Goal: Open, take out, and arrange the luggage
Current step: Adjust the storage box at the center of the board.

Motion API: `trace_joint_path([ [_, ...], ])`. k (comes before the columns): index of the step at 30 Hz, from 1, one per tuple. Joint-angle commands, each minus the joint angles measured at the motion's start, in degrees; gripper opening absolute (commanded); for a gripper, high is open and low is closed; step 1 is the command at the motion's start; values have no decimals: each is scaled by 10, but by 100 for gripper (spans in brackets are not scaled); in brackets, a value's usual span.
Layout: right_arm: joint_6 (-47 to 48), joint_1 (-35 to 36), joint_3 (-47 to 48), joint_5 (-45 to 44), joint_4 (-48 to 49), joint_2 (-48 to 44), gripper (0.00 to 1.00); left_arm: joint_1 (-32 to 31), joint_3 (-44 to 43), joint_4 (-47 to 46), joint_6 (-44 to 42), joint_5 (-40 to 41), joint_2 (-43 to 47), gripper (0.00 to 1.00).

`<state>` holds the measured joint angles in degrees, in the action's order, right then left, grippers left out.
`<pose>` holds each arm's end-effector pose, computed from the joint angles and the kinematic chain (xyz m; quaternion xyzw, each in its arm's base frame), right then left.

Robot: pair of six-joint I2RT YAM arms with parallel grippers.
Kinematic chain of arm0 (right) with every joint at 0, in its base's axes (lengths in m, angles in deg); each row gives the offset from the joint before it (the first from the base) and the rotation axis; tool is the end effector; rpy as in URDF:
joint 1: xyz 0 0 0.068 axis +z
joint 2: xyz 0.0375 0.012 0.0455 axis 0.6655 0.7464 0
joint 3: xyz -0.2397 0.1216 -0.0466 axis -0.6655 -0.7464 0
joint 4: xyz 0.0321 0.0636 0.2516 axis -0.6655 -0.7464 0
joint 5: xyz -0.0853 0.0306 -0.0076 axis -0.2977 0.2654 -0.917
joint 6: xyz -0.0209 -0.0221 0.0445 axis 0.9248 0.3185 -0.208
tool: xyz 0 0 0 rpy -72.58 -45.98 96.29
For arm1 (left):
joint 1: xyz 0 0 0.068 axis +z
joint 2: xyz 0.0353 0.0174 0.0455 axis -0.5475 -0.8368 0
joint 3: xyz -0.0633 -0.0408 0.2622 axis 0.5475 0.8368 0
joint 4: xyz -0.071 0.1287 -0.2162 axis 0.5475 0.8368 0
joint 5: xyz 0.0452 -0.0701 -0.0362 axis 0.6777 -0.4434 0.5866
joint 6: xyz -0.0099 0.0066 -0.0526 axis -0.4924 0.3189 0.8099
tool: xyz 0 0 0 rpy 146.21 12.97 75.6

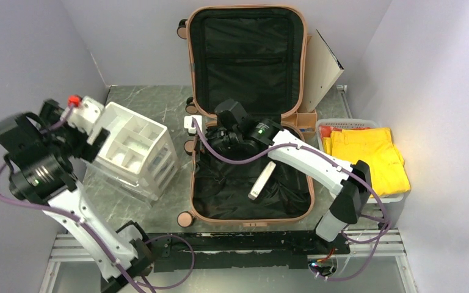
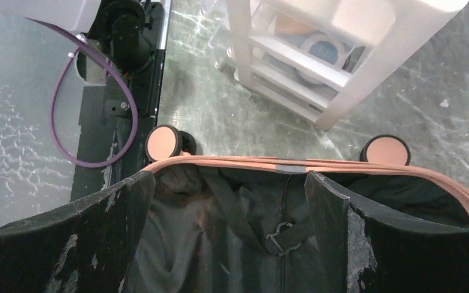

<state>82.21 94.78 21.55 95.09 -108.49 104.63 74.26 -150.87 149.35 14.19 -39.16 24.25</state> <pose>0.2067 0.3102 0.3663 -0.6134 0.5955 0.3936 0.3379 0.1065 0.0631 0.4961 0.2551 0.7869 0.1587 0.5390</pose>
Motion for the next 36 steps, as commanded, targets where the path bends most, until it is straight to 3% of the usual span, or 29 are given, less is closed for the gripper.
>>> trace_joint_path([
  [1,20,-4,-37,23,46,-32,100,0,109,119,-114,112,45,96],
  [5,20,-4,-57,19,55,-37,100,-2,180,120,-138,154,86,96],
  [14,33,1,-72,7,59,-33,100,-4,174,120,-63,190,45,94],
  [24,32,1,-97,-23,89,-55,100,-4,236,121,-72,224,46,88],
  [26,33,1,-103,-24,94,-54,100,-4,240,121,-82,228,43,73],
  [27,33,1,-107,-25,96,-54,100,-4,245,121,-87,232,39,59],
  [32,31,1,-112,-27,102,-50,100,-4,277,119,-112,227,13,24],
  [36,34,1,-113,-26,100,-48,100,-3,293,117,-126,179,16,22],
])
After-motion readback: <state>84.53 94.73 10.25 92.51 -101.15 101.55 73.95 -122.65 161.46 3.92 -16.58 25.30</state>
